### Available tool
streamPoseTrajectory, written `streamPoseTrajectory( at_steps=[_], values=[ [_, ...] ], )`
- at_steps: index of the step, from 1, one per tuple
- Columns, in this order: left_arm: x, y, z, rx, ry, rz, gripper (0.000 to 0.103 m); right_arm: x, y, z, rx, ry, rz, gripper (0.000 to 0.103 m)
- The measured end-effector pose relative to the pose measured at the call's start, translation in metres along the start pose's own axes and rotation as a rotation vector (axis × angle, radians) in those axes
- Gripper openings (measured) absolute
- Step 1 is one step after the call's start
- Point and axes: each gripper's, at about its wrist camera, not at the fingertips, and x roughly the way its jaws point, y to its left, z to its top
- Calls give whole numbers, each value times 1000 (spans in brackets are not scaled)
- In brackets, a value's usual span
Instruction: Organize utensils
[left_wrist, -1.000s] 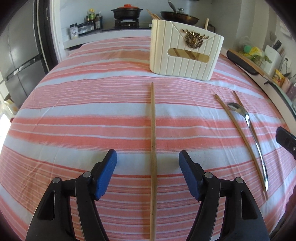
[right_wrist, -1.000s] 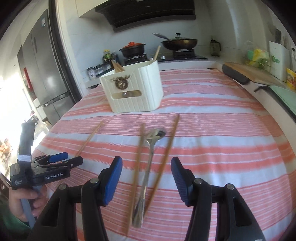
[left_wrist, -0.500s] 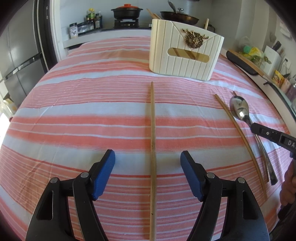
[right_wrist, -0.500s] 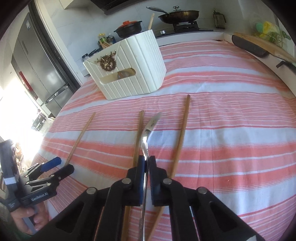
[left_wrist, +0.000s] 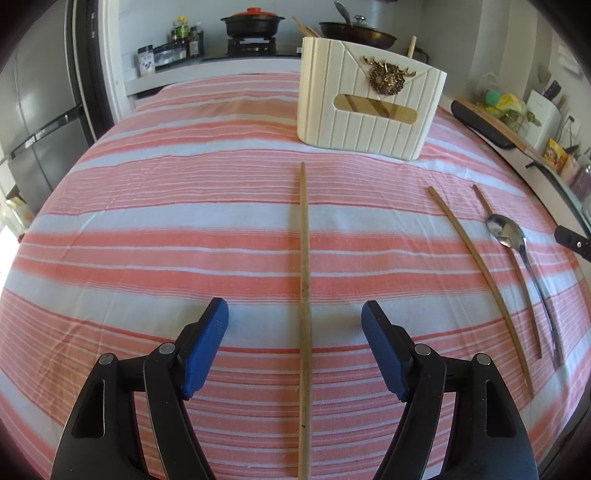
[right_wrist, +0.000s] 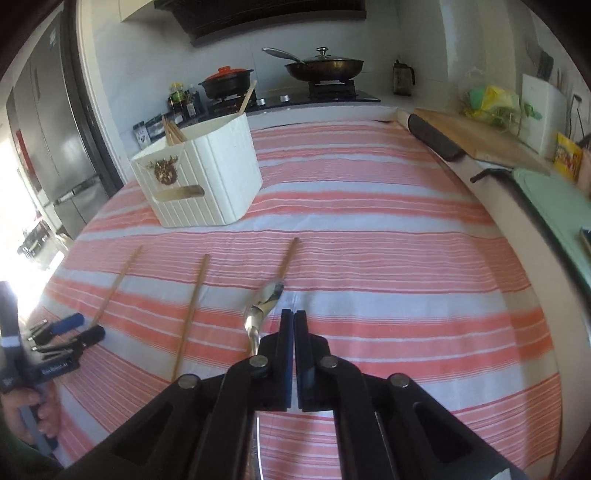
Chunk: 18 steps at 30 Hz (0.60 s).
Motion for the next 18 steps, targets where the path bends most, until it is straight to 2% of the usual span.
streamPoseTrajectory(
  at_steps=[2,4,6,12,13,15,18],
  values=[
    [0,0,0,1,0,0,76,2,3,-1,-17,4,-9,8],
    [0,0,0,1,0,1,76,6,4,-6,-15,19,8,37],
    [0,0,0,2,0,1,76,9,7,-13,-10,35,24,40],
    [1,-2,-1,15,5,7,79,29,28,-27,-87,75,38,38],
    [0,-2,-1,13,4,6,79,35,28,-27,-78,84,55,30],
    [0,-1,-1,8,3,-1,79,42,23,-24,-46,107,74,7],
    [0,1,-1,2,1,-8,79,29,18,-17,-12,69,59,3]
  ],
)
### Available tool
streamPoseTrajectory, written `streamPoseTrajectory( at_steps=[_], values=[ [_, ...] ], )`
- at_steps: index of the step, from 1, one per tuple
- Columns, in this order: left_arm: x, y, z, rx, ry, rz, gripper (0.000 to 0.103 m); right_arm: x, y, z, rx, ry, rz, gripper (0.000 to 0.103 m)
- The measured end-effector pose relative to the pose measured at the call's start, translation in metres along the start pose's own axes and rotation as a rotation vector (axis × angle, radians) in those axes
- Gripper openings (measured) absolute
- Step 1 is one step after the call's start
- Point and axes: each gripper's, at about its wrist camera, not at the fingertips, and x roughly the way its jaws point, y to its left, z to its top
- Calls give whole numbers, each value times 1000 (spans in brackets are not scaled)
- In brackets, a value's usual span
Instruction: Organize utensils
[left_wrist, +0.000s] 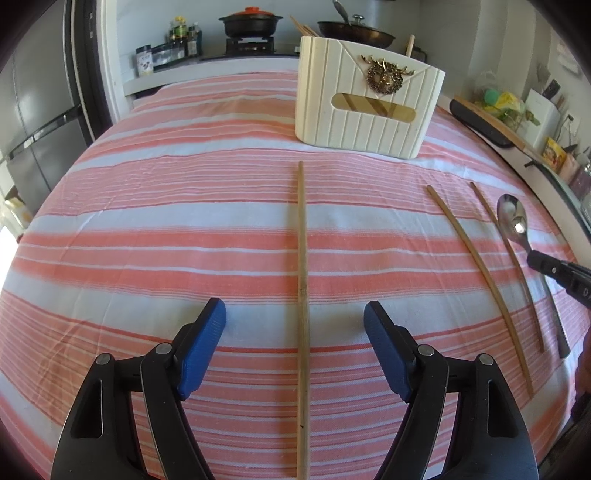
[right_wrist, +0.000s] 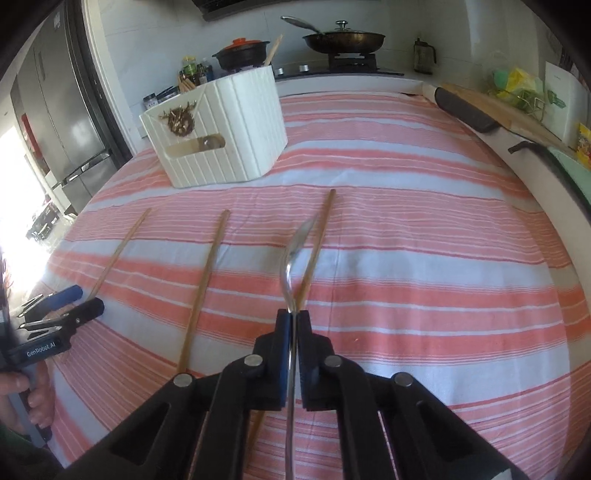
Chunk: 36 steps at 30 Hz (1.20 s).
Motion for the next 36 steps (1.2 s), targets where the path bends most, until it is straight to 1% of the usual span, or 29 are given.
streamPoseTrajectory(
  at_steps=[2,4,6,8,9,10,12,13,14,15,16,18,20,22,24,26,27,29,32,36],
  values=[
    [0,-1,0,7,2,3,80,-13,-2,3,-11,-25,-30,3],
    [1,-3,0,15,5,9,80,-21,-4,6,-38,-35,-86,3],
    [1,-3,0,18,6,10,81,-20,-5,9,-88,-16,-196,3],
    [1,-3,0,17,6,9,81,-13,0,8,-182,-3,-317,3],
    [1,-3,0,16,6,8,81,-7,3,5,-224,5,-346,3],
    [1,-3,0,15,5,7,81,-3,7,2,-244,12,-343,3],
    [0,-3,0,13,4,3,81,-4,11,0,-219,8,-276,6],
    [0,-3,0,11,4,0,81,-9,11,0,-186,-1,-238,16],
    [0,-2,0,10,4,-7,83,-14,10,1,-151,-18,-207,24],
    [0,-2,0,9,4,-17,85,-23,6,2,-112,-48,-174,38],
    [0,-1,0,7,4,-28,86,-34,1,3,-76,-80,-152,45],
    [0,1,0,0,2,-51,89,-48,-10,3,-30,-104,-141,46],
    [0,3,1,-1,2,-68,90,-56,-20,4,-21,-88,-147,46],
    [-2,4,2,6,9,-92,90,-57,-22,2,-51,-62,-141,46],
    [-5,6,5,24,34,-123,90,-49,-18,0,-95,-19,-109,46],
    [-9,7,12,42,53,-154,89,-37,-13,-1,-139,33,-76,50],
    [-10,7,17,60,59,-164,89,-30,-11,-2,-160,52,-78,56],
    [-12,7,28,111,67,-156,90,-15,-8,-2,-200,81,-100,57],
    [-5,11,43,159,94,-118,90,5,-8,0,-224,139,-103,57],
    [23,17,58,173,163,-79,89,18,-8,9,-247,142,-98,57]
  ],
)
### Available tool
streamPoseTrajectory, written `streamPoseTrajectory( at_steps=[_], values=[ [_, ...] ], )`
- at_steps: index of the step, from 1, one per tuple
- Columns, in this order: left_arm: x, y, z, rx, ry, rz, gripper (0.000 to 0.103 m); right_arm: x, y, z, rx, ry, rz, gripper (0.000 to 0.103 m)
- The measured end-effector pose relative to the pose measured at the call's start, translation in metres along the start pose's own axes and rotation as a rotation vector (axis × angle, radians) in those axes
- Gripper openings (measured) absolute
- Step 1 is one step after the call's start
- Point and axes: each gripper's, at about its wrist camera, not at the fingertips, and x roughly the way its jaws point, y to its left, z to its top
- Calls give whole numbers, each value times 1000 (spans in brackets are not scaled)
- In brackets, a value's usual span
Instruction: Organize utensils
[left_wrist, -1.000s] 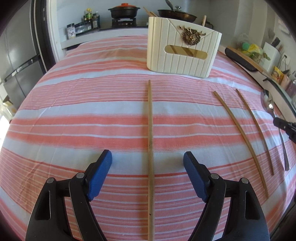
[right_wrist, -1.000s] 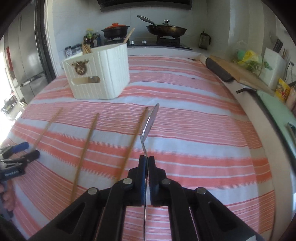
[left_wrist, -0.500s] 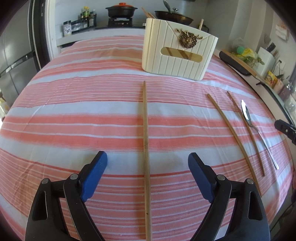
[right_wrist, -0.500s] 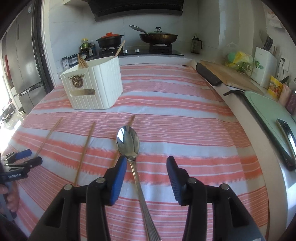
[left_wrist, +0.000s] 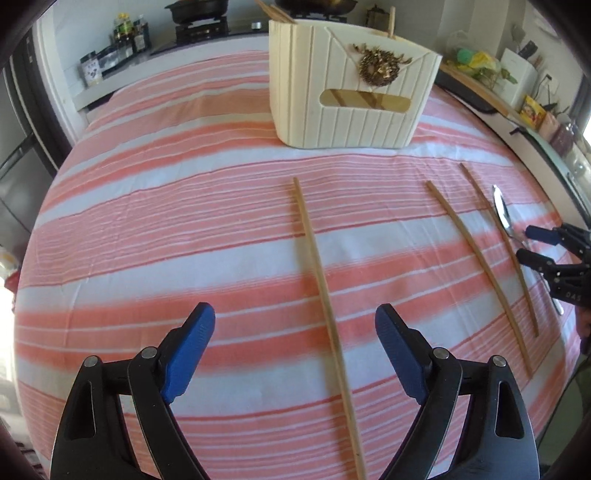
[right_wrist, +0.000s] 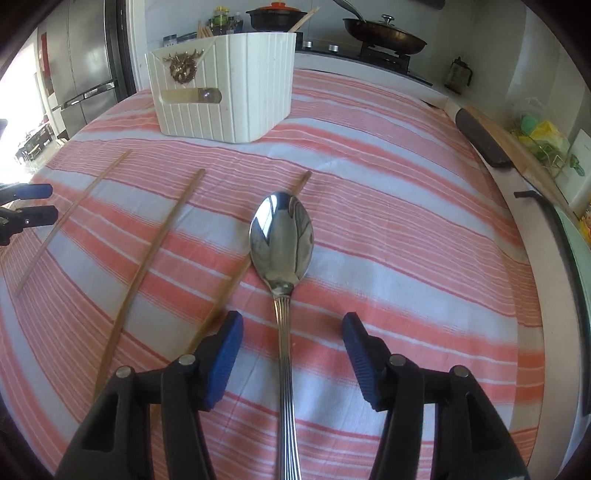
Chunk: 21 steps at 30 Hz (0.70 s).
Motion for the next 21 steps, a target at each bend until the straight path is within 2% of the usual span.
streamPoseTrajectory(
  at_steps=[3,5,8,9,10,11,12,13,14,15,18,21],
  values=[
    [20,2,13,-11,49,-6,88,10,-3,12,10,1,11,57],
    [27,-3,22,9,52,30,88,16,-3,23,14,-4,15,57],
    [33,-7,32,11,68,39,86,26,-3,37,32,-16,20,57],
    [33,-8,34,9,66,42,80,28,-3,40,40,-22,19,54],
    [32,-9,34,9,55,47,76,29,-3,42,48,-30,15,45],
    [31,-10,34,10,40,52,64,29,-2,43,56,-36,3,41],
    [29,-12,33,14,26,53,50,29,-1,44,63,-36,-10,41],
    [27,-13,31,20,15,40,40,29,1,43,68,-42,-24,41],
    [25,-14,30,26,5,39,19,28,3,42,70,-51,-35,41],
    [24,-14,29,31,-2,50,7,26,4,41,73,-58,-39,41],
    [17,-11,25,11,-31,51,5,11,0,37,121,-111,-23,41],
    [-10,-6,19,-18,-116,18,5,-16,-6,36,161,-186,17,41]
  ],
)
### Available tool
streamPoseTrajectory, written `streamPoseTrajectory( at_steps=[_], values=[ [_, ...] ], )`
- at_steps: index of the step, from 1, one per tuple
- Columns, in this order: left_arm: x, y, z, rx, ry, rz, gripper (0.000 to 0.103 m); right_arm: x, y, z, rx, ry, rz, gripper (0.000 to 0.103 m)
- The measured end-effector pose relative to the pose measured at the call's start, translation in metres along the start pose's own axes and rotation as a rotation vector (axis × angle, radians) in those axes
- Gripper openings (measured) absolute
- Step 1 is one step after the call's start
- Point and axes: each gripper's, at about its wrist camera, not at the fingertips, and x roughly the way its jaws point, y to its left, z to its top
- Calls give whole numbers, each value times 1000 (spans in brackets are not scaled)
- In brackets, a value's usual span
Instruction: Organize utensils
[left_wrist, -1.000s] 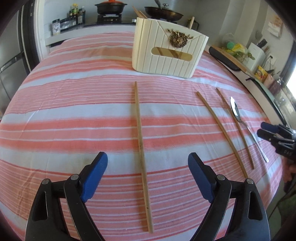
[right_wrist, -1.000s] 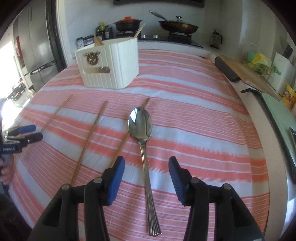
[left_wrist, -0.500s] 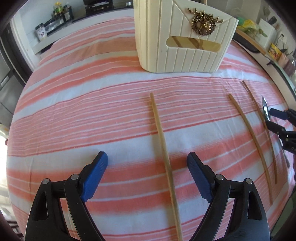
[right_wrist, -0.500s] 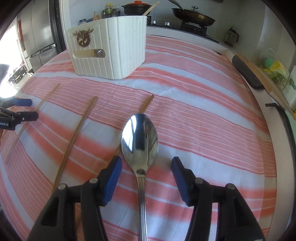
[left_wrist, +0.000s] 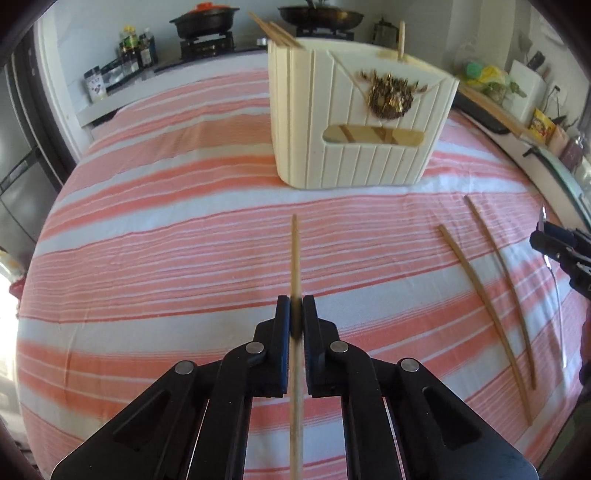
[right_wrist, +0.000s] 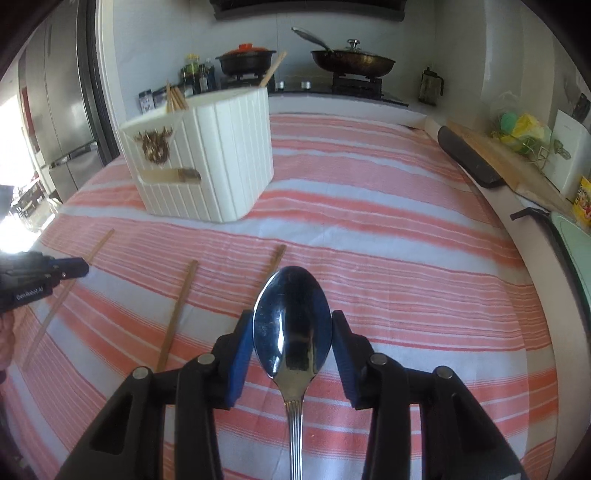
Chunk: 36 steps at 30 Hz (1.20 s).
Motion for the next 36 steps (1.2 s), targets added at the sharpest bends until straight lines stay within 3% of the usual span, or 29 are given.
streamPoseTrajectory(
  at_steps=[9,14,19,23,25,27,29,35,36],
  values=[
    [-111,6,8,-27,-270,-102,5,-90,7,16,38,-180,117,41],
    [-130,14,12,-70,-318,-155,5,-113,12,18,56,-238,144,41],
    [-130,13,13,-80,-330,-160,3,-117,15,26,54,-261,136,41],
    [-107,10,14,-46,-236,-163,4,-118,14,32,63,-265,139,41],
    [-87,11,17,-42,-170,-161,10,-119,15,35,59,-270,138,41],
    [-61,15,24,-45,-101,-149,48,-121,15,35,56,-274,141,41],
    [-31,20,33,-55,-47,-127,53,-122,16,36,52,-276,143,41],
    [57,7,58,2,148,-38,49,-127,20,35,48,-275,146,41],
    [67,4,60,7,175,-40,26,-128,20,35,47,-274,146,41]
  ],
)
